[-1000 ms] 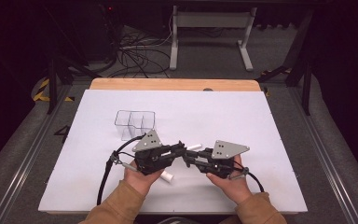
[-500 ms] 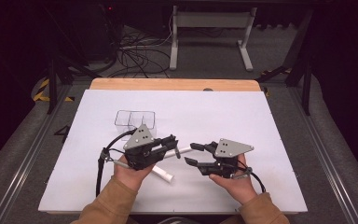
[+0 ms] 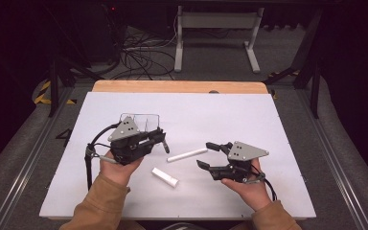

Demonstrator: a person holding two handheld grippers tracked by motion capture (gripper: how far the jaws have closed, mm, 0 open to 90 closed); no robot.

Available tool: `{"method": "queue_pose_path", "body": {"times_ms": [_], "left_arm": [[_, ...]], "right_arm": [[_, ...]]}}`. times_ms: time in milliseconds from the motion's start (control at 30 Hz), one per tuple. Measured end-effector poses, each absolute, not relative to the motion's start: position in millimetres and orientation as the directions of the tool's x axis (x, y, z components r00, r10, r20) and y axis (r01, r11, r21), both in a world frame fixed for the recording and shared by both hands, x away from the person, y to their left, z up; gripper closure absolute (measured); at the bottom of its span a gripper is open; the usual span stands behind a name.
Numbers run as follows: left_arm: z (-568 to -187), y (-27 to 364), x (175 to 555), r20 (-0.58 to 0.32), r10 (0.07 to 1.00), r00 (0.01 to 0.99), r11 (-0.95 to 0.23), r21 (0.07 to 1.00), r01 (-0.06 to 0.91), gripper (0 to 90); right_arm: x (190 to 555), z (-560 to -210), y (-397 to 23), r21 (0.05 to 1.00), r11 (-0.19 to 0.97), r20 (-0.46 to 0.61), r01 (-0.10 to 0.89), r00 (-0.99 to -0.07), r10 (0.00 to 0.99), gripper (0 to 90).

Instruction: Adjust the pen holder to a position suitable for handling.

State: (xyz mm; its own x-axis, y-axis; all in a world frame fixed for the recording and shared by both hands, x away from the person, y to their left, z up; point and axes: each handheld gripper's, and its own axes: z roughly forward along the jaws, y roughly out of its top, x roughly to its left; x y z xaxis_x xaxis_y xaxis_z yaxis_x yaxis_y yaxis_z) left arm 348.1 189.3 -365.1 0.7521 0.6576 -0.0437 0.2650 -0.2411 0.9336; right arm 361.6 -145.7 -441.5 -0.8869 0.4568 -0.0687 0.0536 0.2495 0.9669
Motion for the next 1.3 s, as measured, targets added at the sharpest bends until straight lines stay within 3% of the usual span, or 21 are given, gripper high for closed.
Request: {"method": "queue_pose_path", "body": {"times_ms": [233,467,867,967,1300], "left_arm": [[-359.1,206.1,355.3,-0.039,0.696,0.717,-0.236,0.931,0.279,79.9],[-354.6,219.6,360.5,-0.043,0.723,0.690,-0.216,0.934,0.285,80.0],[-349.1,241.5,366.9,-0.042,0.770,0.637,-0.192,0.936,0.295,79.9],[-347.6,246.4,367.4,-0.044,0.778,0.627,-0.183,0.939,0.292,79.9],[-344.2,261.5,373.2,-0.043,0.805,0.592,-0.164,0.943,0.291,79.9]], "right_arm": [[358.7,-443.1,-153.6,0.968,0.236,-0.045,0.085,-0.866,0.497,27.2],[355.8,-444.2,-162.5,0.974,0.212,-0.041,0.086,-0.846,0.531,15.2],[356.6,-443.8,-176.0,0.972,0.213,-0.042,0.099,-0.817,0.574,6.2],[356.0,-444.2,-178.9,0.969,0.193,0.008,0.151,-0.807,0.591,5.9],[354.5,-445.5,-189.9,0.964,0.223,-0.024,0.146,-0.786,0.618,6.3]]}}
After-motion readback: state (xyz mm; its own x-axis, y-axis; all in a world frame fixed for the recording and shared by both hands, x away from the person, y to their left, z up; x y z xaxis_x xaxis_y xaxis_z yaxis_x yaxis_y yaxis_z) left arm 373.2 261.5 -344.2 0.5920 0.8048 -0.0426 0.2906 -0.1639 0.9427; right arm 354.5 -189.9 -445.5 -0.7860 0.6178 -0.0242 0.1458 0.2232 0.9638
